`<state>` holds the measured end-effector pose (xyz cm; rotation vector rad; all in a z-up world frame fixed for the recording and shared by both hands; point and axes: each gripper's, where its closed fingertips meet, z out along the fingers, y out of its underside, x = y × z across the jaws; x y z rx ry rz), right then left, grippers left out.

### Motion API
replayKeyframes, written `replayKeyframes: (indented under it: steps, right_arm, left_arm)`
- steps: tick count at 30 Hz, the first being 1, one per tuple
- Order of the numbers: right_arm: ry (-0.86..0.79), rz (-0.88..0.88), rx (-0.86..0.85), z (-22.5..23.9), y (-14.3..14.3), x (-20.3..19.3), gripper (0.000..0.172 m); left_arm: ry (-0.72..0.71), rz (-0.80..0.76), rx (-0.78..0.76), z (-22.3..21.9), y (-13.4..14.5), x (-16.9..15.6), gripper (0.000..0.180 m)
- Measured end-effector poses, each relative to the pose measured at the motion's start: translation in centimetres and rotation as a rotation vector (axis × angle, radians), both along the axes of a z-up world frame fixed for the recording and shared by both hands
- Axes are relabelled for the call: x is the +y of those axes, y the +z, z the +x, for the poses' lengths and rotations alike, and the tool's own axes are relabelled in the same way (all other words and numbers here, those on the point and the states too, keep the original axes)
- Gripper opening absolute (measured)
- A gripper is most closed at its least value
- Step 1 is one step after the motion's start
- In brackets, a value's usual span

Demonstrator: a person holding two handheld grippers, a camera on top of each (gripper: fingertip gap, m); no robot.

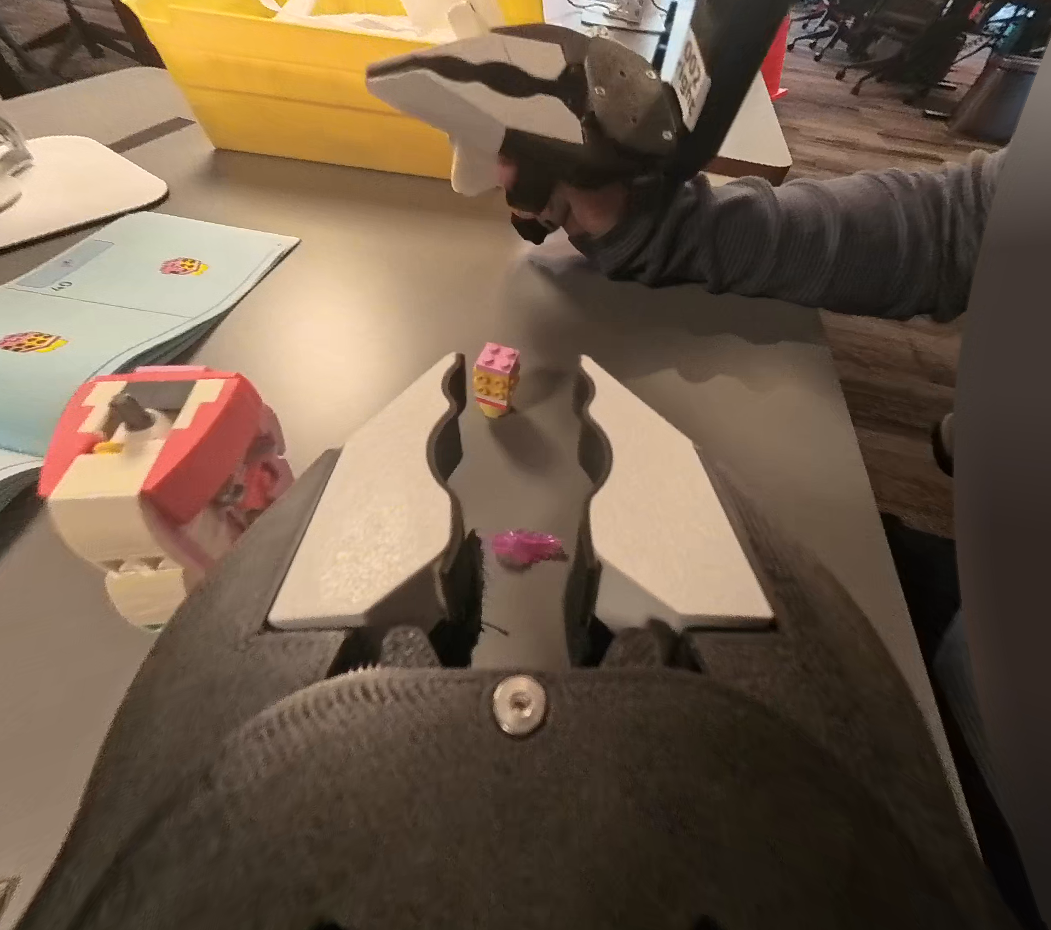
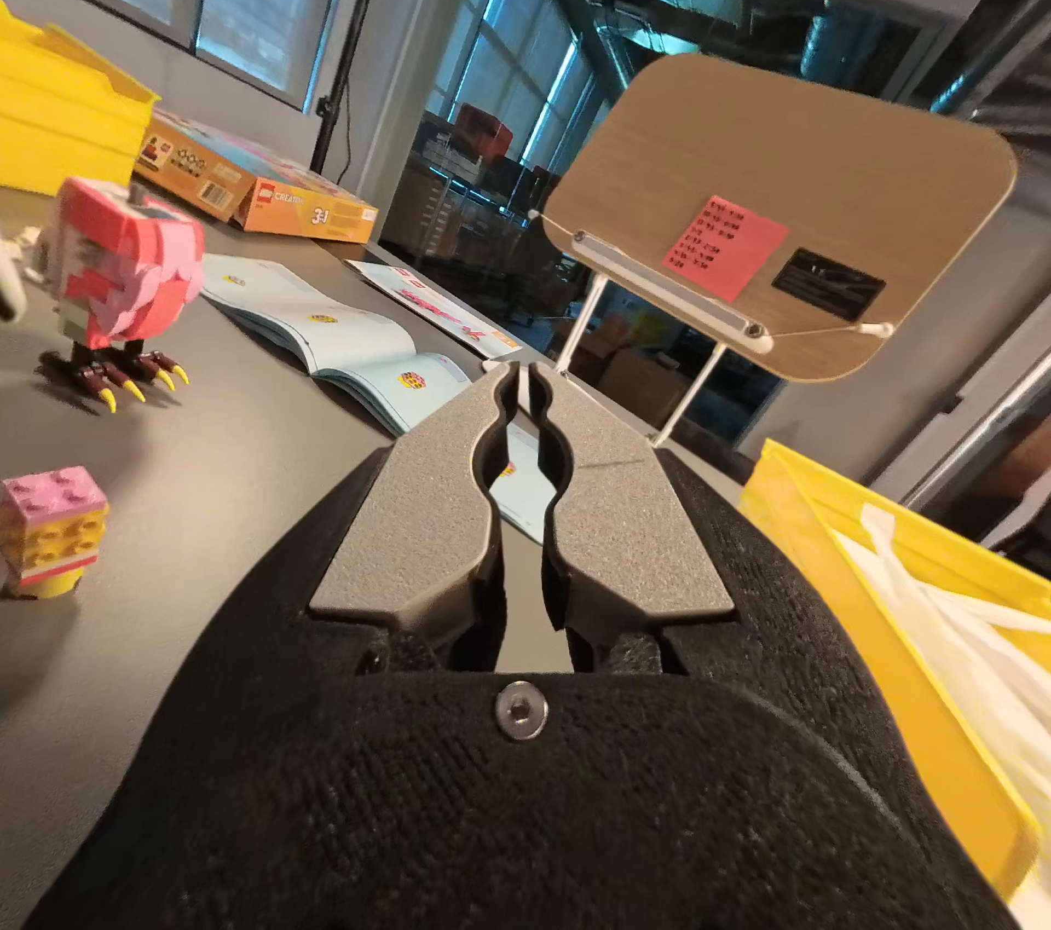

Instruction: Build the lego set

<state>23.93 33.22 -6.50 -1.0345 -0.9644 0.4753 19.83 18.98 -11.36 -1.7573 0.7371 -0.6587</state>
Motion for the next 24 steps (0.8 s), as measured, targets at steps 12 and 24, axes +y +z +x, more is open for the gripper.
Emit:
replayKeyframes:
  steps: [12,24]
  right_arm:
    - [0.024,0.078,-0.043,-0.5,-0.1,-1.0,0.0]
    - [0.58,-0.068,-0.283,-3.3,-4.0,-9.1,0.022]
  left_arm:
    - [0.028,0.003,-0.014,-0.3,0.0,0.4,0.05]
    - [0.021,-0.001,0.007,-0.1,-0.3,0.4,0.05]
